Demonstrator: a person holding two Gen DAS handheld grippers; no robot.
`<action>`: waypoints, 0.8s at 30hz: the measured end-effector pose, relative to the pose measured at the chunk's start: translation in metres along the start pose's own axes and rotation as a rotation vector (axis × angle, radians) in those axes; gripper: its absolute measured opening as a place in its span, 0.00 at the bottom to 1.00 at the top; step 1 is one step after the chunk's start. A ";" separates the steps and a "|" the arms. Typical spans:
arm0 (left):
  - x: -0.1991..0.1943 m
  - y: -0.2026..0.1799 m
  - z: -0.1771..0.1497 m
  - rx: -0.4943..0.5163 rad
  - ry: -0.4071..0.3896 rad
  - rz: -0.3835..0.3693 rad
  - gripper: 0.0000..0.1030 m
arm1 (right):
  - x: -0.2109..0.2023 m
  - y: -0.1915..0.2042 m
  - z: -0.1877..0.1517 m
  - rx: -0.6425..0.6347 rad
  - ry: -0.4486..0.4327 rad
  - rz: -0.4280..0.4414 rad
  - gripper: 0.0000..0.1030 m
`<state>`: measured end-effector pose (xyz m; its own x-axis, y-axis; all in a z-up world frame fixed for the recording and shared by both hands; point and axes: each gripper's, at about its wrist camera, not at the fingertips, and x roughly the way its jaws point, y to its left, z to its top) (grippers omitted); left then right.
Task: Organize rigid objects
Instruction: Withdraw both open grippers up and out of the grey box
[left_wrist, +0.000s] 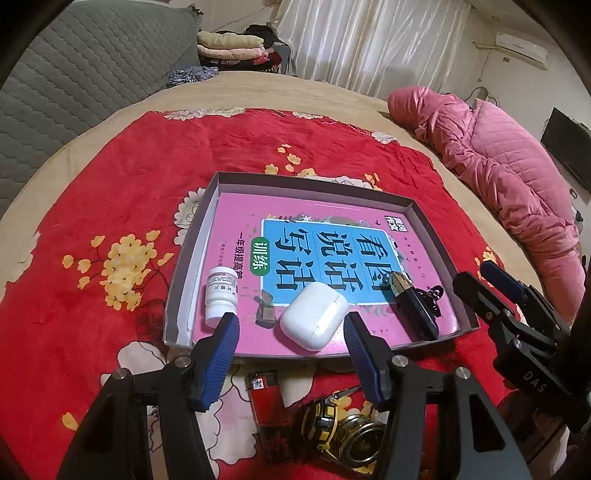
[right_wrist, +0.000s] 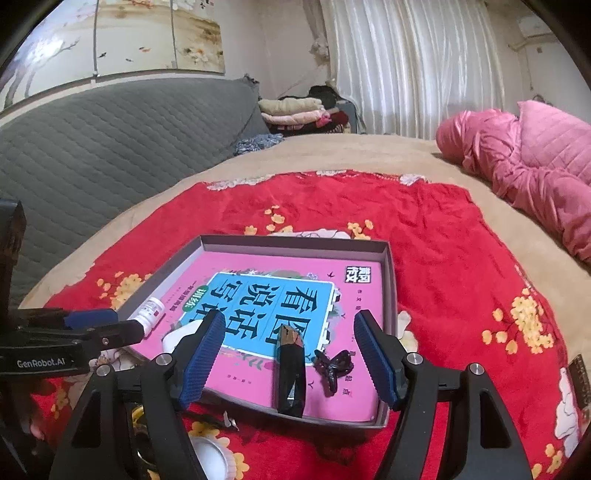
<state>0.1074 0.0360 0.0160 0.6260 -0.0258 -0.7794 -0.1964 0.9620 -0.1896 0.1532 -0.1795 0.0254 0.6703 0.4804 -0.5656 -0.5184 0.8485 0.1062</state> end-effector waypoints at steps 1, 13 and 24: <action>-0.001 0.000 0.000 0.000 -0.001 -0.001 0.57 | -0.003 0.000 -0.001 -0.002 -0.002 -0.002 0.72; -0.014 0.002 -0.009 0.006 -0.008 -0.018 0.57 | -0.028 0.000 -0.013 0.013 0.001 -0.029 0.72; -0.029 0.012 -0.018 0.006 -0.014 -0.017 0.57 | -0.044 0.005 -0.018 0.005 0.005 -0.048 0.72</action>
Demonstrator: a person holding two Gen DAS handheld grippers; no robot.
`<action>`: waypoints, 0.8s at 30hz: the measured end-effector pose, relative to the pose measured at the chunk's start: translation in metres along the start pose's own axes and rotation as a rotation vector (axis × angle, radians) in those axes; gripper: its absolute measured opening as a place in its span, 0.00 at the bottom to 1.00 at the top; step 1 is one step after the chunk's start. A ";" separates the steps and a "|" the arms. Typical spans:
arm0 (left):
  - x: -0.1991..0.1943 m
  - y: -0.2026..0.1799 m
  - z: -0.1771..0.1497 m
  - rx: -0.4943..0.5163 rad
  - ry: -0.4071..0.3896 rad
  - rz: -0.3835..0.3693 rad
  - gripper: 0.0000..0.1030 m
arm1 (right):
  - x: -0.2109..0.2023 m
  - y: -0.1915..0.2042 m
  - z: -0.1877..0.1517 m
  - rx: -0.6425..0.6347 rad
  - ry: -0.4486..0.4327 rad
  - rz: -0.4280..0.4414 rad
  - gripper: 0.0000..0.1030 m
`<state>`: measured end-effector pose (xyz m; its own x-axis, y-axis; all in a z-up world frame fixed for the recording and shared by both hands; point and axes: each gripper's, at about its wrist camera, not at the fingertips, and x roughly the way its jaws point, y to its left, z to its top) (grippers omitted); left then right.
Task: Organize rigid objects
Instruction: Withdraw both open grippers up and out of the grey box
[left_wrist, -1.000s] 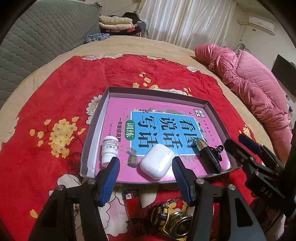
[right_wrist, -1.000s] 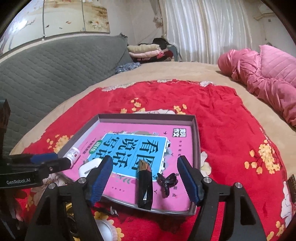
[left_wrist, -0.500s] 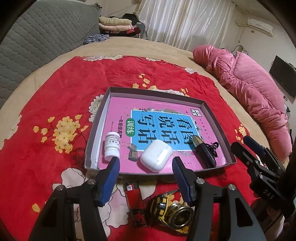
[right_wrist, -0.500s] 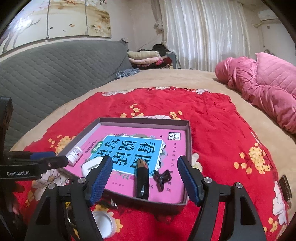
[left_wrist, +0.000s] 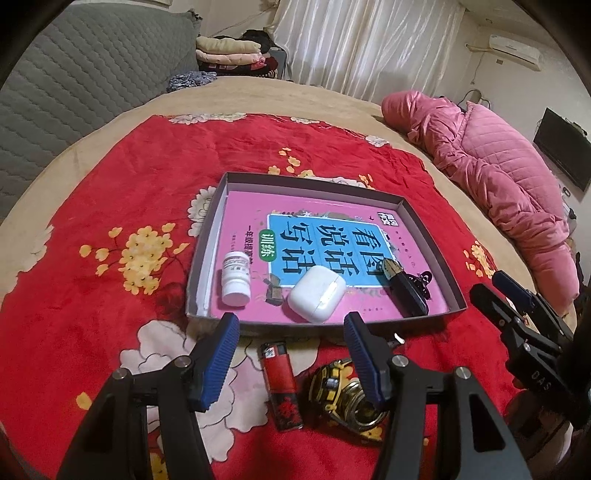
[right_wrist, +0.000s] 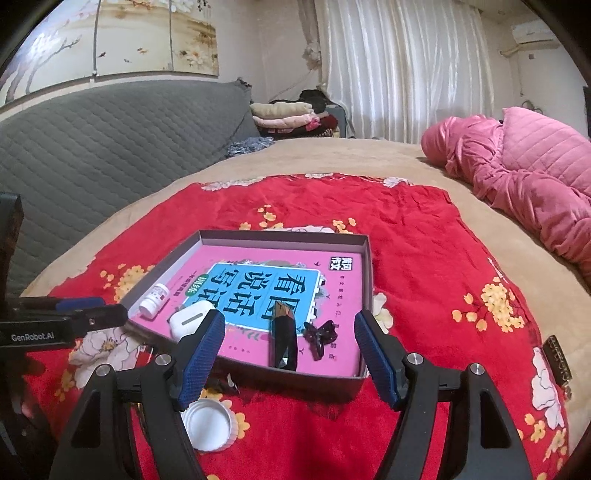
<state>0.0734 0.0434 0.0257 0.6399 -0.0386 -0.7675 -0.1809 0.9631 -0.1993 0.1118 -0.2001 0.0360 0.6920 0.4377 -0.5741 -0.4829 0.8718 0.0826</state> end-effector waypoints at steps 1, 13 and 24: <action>-0.001 0.002 -0.002 -0.004 0.003 -0.001 0.57 | -0.001 0.001 -0.001 -0.002 0.004 -0.001 0.72; -0.010 0.006 -0.019 0.011 0.025 -0.001 0.57 | -0.021 0.006 -0.012 -0.005 0.023 0.011 0.72; -0.011 0.004 -0.024 0.012 0.048 -0.020 0.57 | -0.023 0.015 -0.023 -0.036 0.072 0.030 0.72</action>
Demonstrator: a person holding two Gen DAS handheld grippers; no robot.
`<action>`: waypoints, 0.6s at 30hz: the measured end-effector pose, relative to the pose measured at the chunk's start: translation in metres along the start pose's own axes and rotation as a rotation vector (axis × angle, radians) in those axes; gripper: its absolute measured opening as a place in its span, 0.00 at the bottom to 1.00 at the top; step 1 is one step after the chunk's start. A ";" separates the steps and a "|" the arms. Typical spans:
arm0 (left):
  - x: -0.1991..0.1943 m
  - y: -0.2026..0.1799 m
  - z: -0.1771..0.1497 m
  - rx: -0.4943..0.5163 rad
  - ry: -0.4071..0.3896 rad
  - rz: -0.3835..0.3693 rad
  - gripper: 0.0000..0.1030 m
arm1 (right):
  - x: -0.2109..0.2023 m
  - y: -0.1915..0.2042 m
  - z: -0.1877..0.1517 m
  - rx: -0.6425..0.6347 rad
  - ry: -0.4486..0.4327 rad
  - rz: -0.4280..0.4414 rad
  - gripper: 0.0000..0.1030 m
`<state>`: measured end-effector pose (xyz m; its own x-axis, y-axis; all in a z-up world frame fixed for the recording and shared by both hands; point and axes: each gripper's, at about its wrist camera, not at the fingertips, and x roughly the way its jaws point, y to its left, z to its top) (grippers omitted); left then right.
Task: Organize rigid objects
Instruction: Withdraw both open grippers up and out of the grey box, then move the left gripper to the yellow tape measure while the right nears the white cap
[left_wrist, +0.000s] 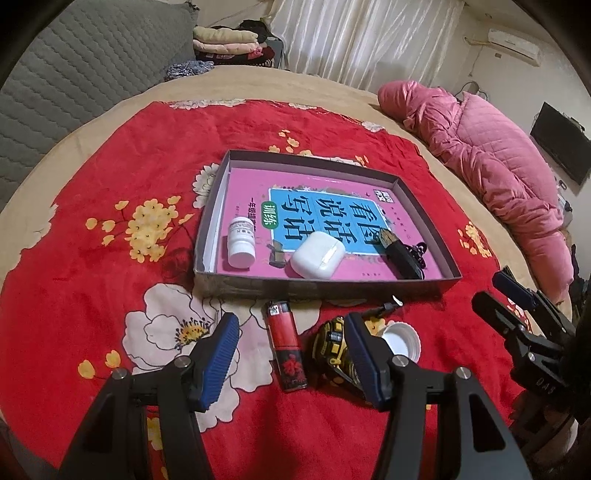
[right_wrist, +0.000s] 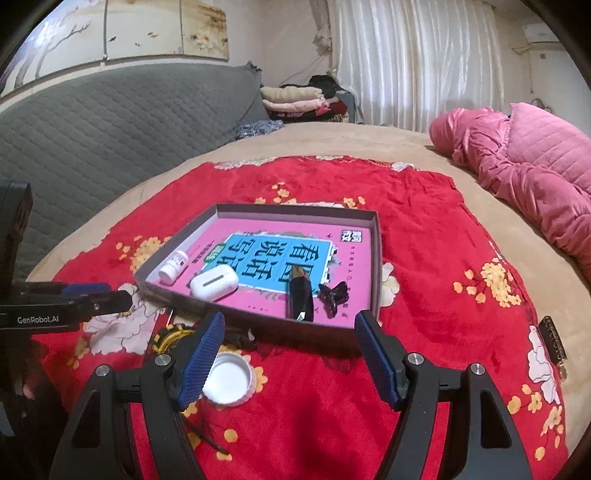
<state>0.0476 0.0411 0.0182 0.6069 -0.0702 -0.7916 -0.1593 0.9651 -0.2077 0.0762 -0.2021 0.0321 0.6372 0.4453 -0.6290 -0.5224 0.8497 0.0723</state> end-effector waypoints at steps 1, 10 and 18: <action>0.000 -0.001 0.000 0.002 0.002 -0.001 0.57 | 0.001 0.001 -0.001 -0.005 0.007 0.003 0.72; 0.000 -0.004 -0.010 0.027 0.030 -0.002 0.57 | 0.007 0.012 -0.010 -0.043 0.067 0.010 0.72; 0.001 -0.007 -0.012 0.040 0.046 -0.013 0.57 | 0.012 0.017 -0.016 -0.056 0.106 0.014 0.72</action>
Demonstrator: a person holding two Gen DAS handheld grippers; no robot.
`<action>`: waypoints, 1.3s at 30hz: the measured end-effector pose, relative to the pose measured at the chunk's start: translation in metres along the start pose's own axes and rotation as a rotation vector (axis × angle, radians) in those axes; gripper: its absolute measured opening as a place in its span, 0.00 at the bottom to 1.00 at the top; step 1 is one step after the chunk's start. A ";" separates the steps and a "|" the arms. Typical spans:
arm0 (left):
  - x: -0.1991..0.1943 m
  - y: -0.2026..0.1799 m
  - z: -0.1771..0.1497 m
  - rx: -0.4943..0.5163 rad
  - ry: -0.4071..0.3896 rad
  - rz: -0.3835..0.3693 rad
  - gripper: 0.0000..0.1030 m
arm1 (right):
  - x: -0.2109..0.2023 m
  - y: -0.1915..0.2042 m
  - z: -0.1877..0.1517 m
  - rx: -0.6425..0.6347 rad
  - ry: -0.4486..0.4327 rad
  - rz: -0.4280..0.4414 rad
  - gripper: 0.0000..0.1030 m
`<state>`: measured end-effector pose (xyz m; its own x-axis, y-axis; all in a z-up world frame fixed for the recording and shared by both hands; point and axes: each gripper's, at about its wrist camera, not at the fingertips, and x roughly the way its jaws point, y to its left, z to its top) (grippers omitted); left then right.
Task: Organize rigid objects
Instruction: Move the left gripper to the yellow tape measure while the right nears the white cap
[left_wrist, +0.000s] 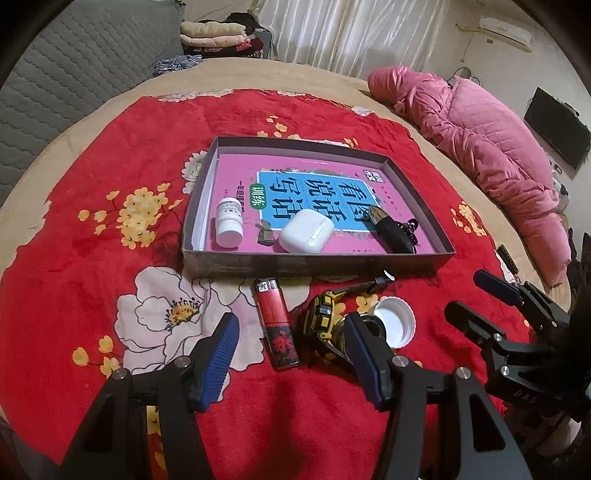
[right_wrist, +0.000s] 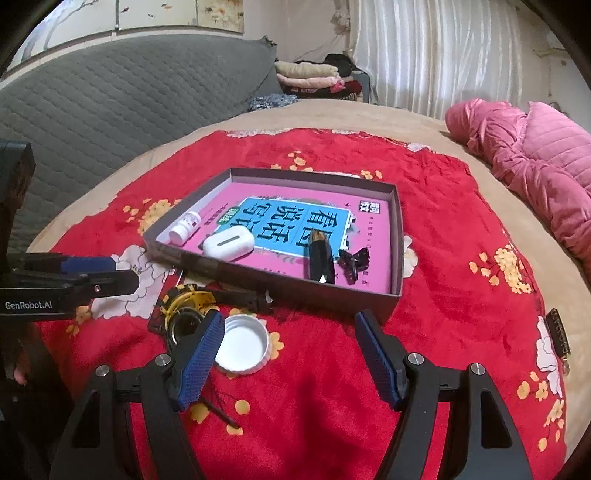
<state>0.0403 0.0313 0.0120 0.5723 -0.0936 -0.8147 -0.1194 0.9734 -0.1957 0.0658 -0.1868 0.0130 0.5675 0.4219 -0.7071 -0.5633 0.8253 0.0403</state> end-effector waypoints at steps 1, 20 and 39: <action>0.001 -0.001 0.000 0.002 0.005 -0.003 0.57 | 0.001 0.001 -0.001 -0.003 0.005 0.000 0.72; 0.020 -0.001 -0.009 0.012 0.071 0.000 0.57 | 0.032 0.018 -0.018 -0.090 0.137 0.005 0.72; 0.030 0.000 -0.011 0.009 0.096 0.005 0.57 | 0.055 0.030 -0.026 -0.130 0.189 0.026 0.72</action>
<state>0.0485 0.0265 -0.0186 0.4911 -0.1082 -0.8643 -0.1143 0.9757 -0.1870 0.0641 -0.1487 -0.0433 0.4366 0.3543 -0.8270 -0.6554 0.7549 -0.0226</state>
